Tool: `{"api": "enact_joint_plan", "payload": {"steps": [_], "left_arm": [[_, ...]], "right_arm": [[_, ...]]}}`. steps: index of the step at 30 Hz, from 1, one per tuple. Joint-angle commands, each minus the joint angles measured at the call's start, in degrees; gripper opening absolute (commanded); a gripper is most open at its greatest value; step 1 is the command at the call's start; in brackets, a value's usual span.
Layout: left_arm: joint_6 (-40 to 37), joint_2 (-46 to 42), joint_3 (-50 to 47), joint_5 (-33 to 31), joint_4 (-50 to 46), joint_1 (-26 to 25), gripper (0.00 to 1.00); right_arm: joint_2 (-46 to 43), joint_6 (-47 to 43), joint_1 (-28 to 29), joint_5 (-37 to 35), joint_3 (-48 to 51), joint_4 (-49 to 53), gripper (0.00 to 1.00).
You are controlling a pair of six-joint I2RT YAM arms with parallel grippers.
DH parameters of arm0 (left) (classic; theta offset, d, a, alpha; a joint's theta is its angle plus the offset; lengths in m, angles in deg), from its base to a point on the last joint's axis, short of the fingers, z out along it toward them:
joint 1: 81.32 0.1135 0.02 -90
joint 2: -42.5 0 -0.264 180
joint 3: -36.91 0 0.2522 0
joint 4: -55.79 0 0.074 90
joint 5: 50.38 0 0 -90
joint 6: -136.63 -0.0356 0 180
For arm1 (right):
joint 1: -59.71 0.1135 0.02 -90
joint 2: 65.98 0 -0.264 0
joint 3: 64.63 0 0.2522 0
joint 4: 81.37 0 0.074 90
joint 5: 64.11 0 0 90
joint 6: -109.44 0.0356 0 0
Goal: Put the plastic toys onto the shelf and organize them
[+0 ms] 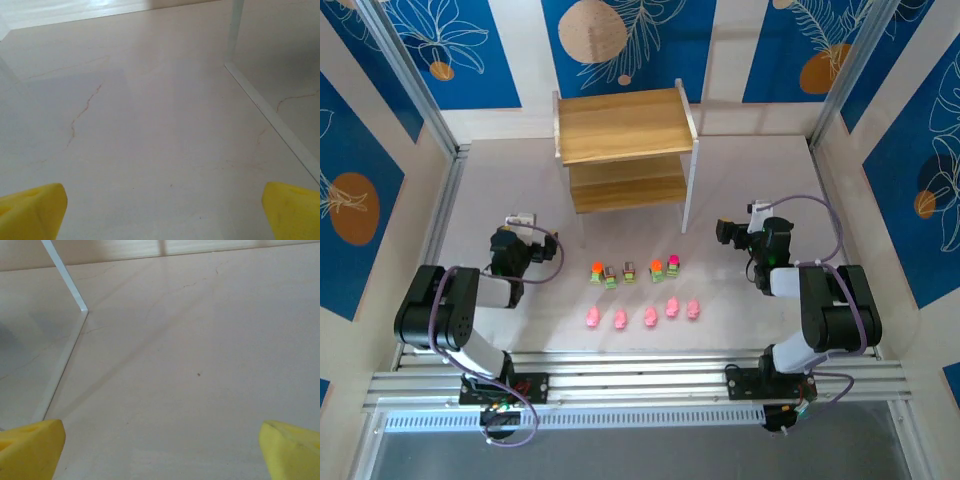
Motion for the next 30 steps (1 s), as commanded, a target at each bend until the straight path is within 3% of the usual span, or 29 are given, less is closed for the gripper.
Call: {"api": "enact_joint_plan", "payload": {"steps": [1, 30], "left_arm": [[0.2, -0.6, 0.8, 1.1, 0.5, 0.9, 1.00], [1.0, -0.6, 0.4, 3.4, 1.2, 2.2, 1.00]], "right_arm": [[0.3, 0.2, 0.1, -0.5, 0.7, -1.6, 0.99], [0.3, 0.2, 0.1, -0.5, 0.8, -1.6, 0.99]]}}
